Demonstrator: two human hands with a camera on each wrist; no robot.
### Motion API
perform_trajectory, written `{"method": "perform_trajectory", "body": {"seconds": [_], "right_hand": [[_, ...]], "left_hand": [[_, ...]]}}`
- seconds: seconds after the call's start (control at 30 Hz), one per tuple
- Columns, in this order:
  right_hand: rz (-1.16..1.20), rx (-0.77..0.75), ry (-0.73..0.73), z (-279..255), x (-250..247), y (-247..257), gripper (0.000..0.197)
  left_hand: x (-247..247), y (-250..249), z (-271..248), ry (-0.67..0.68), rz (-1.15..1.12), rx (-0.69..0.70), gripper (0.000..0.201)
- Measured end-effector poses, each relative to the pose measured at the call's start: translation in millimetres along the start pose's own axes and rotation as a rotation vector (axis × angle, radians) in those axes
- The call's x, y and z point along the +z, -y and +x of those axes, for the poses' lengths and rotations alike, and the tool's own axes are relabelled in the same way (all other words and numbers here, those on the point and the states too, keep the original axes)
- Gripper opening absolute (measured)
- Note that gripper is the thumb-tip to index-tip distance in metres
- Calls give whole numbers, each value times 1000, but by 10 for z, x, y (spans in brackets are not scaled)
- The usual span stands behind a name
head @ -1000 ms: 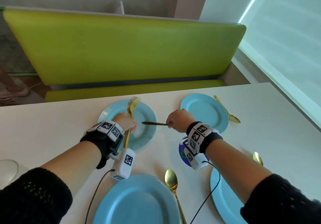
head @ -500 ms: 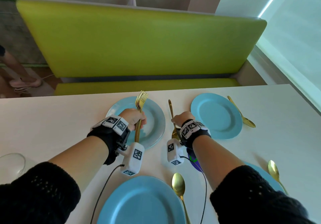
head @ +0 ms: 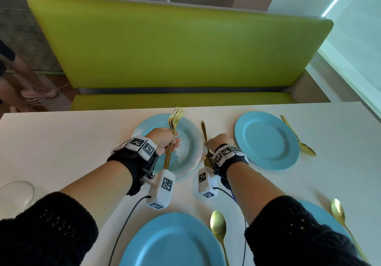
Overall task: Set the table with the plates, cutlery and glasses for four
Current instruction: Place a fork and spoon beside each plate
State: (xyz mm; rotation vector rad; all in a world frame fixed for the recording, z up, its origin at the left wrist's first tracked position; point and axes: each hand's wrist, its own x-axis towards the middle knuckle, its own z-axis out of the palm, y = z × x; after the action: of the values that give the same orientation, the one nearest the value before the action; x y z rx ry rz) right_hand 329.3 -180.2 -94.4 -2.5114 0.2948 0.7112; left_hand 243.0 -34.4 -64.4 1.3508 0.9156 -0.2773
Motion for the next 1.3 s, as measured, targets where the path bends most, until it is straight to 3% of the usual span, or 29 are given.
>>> {"method": "perform_trajectory", "body": {"seconds": [0.5, 0.6, 0.73, 0.83, 0.97, 1.1, 1.2, 1.3], "right_hand": [[-277, -88, -8, 70, 47, 42, 22], [-261, -101, 7, 64, 35, 34, 15], [-191, -121, 28, 38, -23, 35, 22], [-146, -237, -24, -19, -111, 86, 25], [-47, -538, -35, -185, -157, 202, 18], [-287, -874, 41, -296, -103, 238, 25], [-440, -924, 81, -316, -93, 213, 23], [-497, -926, 118, -337, -121, 182, 21]], "left_hand": [[-15, 12, -6, -9, 27, -10, 32], [-4, 13, -16, 6, 34, -13, 33], [6, 15, -24, 21, 45, -8, 34], [6, 1, -41, 31, 60, -7, 32], [35, -32, -77, 44, 100, -6, 28], [74, -41, -118, 65, 196, 13, 23], [90, -41, -162, 81, 290, 65, 12], [87, -55, -202, 118, 329, 92, 15]]}}
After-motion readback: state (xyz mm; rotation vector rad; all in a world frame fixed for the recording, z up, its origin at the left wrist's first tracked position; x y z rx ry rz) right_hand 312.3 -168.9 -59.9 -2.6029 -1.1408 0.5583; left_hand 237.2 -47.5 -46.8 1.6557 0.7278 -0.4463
